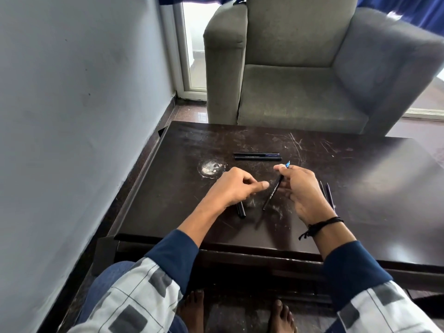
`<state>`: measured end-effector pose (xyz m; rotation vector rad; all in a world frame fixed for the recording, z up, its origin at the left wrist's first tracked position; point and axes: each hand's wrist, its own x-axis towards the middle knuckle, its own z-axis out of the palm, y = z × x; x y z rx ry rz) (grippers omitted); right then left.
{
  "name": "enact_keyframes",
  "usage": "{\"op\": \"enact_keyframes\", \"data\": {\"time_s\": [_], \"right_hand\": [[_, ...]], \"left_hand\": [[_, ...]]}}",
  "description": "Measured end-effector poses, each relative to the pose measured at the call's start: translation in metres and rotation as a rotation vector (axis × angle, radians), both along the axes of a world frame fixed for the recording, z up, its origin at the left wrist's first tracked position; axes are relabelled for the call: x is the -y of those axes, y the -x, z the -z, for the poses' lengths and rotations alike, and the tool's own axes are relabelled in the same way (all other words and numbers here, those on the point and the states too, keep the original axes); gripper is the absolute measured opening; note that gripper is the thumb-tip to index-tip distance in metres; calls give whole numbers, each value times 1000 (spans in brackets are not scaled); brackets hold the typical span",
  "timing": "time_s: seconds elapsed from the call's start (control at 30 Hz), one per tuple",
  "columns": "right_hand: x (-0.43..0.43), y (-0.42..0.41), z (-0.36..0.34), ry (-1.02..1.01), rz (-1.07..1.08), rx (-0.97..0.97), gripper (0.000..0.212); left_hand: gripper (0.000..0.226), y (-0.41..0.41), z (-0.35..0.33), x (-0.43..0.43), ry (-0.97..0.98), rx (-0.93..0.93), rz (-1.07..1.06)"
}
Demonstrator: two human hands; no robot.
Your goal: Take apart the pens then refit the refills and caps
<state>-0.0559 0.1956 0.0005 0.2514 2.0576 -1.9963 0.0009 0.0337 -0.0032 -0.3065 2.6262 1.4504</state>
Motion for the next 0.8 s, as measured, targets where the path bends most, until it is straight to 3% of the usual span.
{"op": "enact_keyframes", "data": {"time_s": [0.17,0.4,0.8], "right_hand": [[-1,2,0,146,93,100,16],[-7,5,-2,205,139,80,17],[-1,0,0,270,56,126,9]], "left_hand": [[14,0,1,-2,-142,-8,26],[7,4,-1,17,-40,-75,-64],[22,3,5,-2,148,-243,-57]]}}
